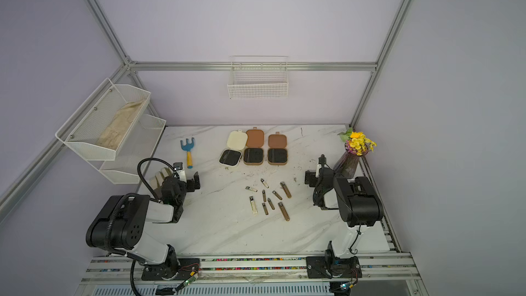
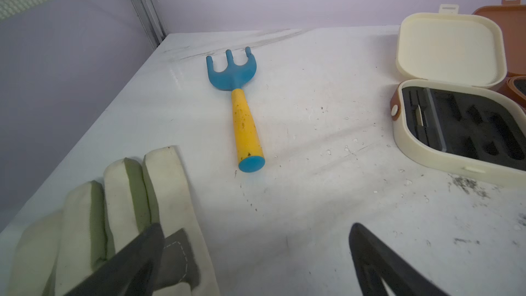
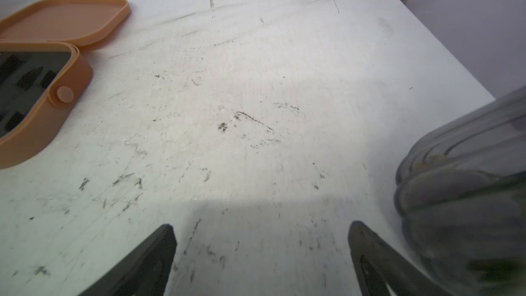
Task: Organize nail clipper sets
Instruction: Move the storage box to the center of the board.
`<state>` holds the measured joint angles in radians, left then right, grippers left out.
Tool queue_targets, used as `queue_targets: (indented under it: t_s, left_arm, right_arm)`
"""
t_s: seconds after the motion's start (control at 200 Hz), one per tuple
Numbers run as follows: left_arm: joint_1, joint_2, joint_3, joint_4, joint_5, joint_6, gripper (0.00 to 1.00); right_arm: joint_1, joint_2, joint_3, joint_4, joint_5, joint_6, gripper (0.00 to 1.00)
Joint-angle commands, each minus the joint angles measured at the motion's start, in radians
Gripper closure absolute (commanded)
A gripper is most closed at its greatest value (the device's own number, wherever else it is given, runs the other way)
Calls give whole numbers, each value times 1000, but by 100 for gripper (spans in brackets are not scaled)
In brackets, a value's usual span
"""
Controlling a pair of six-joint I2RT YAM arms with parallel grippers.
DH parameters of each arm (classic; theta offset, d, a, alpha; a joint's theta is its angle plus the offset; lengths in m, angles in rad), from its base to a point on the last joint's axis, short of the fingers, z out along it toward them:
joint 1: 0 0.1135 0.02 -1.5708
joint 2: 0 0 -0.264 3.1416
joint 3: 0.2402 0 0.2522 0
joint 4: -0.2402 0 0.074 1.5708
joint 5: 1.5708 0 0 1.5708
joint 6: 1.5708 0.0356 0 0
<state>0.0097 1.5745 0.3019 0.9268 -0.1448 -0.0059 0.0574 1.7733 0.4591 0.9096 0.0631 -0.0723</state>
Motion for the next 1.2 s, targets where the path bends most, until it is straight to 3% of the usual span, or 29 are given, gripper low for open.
queue_targets:
  t_s: [0.0, 1.195]
  left_arm:
    - [-7, -1, 65, 49, -13, 6, 0]
    - [-5, -1, 77, 26, -12, 0, 0]
  right_arm:
    - [7, 6, 9, 41, 5, 16, 2]
    - [9, 8, 14, 32, 1, 16, 3]
